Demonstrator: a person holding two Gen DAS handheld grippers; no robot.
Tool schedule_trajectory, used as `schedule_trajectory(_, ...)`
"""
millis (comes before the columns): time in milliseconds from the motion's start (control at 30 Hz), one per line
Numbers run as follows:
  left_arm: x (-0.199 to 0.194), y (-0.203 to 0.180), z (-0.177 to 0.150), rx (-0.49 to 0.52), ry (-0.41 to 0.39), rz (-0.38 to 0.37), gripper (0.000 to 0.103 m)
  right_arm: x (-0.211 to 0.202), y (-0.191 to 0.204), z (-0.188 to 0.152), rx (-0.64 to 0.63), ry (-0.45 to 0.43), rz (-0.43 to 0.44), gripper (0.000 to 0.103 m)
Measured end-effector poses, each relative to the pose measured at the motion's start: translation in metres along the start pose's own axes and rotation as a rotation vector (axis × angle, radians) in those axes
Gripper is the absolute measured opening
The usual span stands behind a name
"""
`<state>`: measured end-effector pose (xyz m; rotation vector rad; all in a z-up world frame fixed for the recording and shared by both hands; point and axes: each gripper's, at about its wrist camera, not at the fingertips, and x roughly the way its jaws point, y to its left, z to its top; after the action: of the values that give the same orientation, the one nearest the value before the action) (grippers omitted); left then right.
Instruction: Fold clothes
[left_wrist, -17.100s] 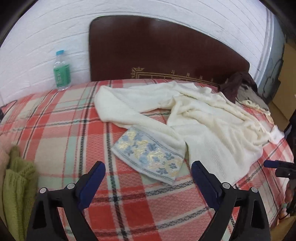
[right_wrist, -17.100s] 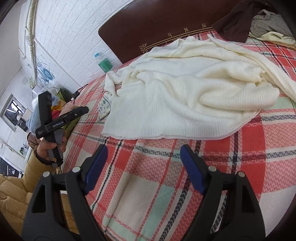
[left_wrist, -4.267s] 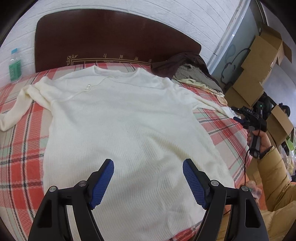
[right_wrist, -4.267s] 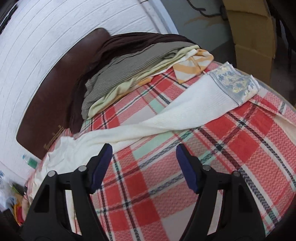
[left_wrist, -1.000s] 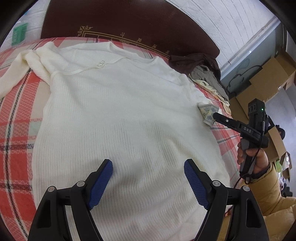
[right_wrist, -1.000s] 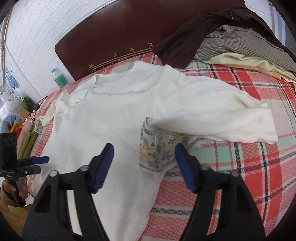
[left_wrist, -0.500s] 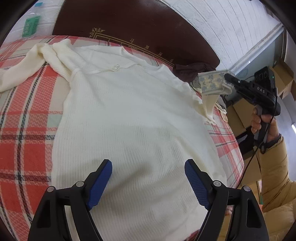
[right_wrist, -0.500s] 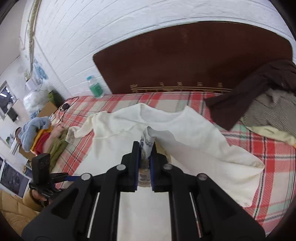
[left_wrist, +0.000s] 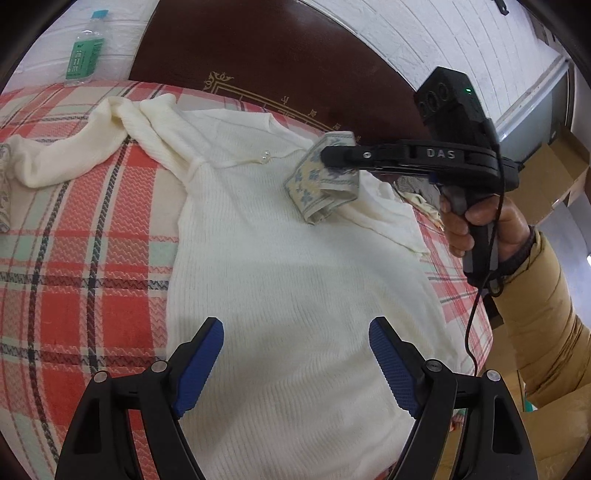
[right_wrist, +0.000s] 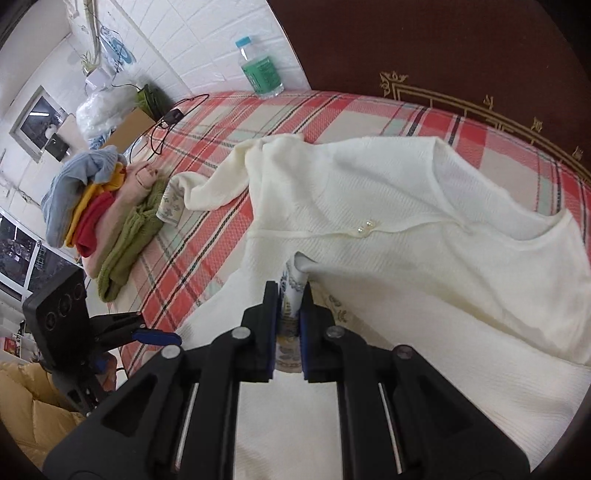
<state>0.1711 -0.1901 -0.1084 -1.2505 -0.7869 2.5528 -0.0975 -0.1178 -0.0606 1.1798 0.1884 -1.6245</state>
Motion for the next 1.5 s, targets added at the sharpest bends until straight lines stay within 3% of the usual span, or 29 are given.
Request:
schedule_trajectory(300,0.005,-0.003,0.019,0.045,0.005,0.027,0.083,0.036,-0.017,0.014,0.146,0.003,0.082,0.018)
schedule_trajectory(333,0.006,-0.004,0.024,0.054,0.004,0.03,0.083,0.032,-0.02,0.016,0.177,-0.014,0.113,0.023)
schedule_trajectory(400,0.009,-0.006,0.034,0.074,-0.001,0.036,0.083,0.024,-0.023,0.02,0.194,-0.039,0.121,0.069)
schedule_trajectory(433,0.01,-0.008,0.039,0.085,-0.005,0.041,0.083,0.021,-0.022,0.021,0.19,-0.049,0.11,0.073)
schedule_trajectory(667,0.034,-0.011,0.077,0.147,-0.005,0.101,0.083,-0.004,-0.028,0.021,0.163,-0.125,0.037,0.073)
schedule_trajectory(867,0.075,0.002,0.112,0.193,0.029,0.179,0.083,-0.023,-0.056,-0.012,0.192,-0.145,-0.017,0.073)
schedule_trajectory(1067,0.102,0.003,0.14,0.252,0.038,0.118,0.082,-0.043,-0.079,-0.056,0.196,-0.152,-0.108,0.073)
schedule_trajectory(1100,0.104,0.001,0.142,0.263,0.037,0.094,0.078,-0.047,-0.082,-0.061,0.203,-0.159,-0.118,0.073)
schedule_trajectory(1167,0.11,-0.002,0.144,0.264,0.082,0.051,0.038,-0.055,-0.088,-0.071,0.216,-0.174,-0.139,0.072)
schedule_trajectory(1200,0.112,0.0,0.146,0.237,0.113,0.022,0.004,-0.059,-0.092,-0.076,0.222,-0.182,-0.149,0.073)
schedule_trajectory(1300,0.106,0.008,0.15,0.117,0.176,-0.086,0.005,-0.071,-0.102,-0.091,0.241,-0.204,-0.18,0.073)
schedule_trajectory(1433,0.083,0.026,0.162,-0.051,0.185,-0.244,0.005,-0.086,-0.115,-0.11,0.264,-0.233,-0.224,0.073)
schedule_trajectory(1500,0.078,0.037,0.167,-0.13,0.196,-0.27,0.005,-0.088,-0.119,-0.108,0.258,-0.247,-0.258,0.073)
